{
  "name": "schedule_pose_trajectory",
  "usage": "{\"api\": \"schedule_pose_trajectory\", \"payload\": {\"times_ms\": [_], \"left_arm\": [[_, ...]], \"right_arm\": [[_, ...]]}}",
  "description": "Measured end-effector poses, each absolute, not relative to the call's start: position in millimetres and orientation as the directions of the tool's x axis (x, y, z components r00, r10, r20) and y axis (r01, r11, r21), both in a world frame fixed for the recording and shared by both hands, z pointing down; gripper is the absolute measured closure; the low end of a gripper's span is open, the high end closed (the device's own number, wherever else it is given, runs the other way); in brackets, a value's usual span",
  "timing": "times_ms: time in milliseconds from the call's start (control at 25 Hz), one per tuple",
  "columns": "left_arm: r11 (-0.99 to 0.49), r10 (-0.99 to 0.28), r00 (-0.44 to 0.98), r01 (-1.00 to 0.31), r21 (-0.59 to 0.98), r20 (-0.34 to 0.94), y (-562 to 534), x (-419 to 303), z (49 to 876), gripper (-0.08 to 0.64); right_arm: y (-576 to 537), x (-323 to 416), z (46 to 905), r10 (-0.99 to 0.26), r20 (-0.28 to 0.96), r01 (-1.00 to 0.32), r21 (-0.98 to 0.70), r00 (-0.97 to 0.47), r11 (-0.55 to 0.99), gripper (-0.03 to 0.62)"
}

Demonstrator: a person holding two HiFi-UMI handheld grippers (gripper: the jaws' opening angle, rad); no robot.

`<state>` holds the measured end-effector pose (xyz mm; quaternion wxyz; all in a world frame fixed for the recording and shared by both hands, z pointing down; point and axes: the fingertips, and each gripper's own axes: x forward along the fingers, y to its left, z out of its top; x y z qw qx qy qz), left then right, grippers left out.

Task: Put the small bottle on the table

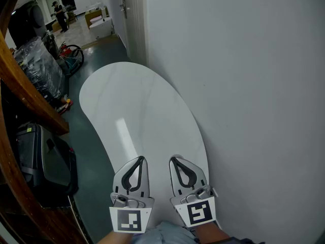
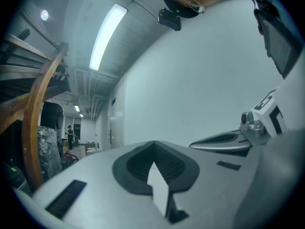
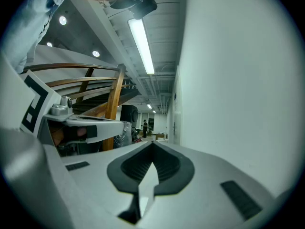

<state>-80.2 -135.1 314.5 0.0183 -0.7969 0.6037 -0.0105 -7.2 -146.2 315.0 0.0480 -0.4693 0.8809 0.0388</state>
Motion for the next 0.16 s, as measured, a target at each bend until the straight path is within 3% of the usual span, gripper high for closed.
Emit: {"api": "schedule_pose_trajectory", "payload": {"times_ms": [160], "left_arm": [[-0.268, -0.963, 0.268, -0.963, -0.039, 0.004, -135.9, -77.9, 316.4, 0.56]], "right_arm": [[-148.5, -5.2, 314.3, -0.822, -0.128, -0.831, 0.024, -0.555, 0.556, 0.592]]}}
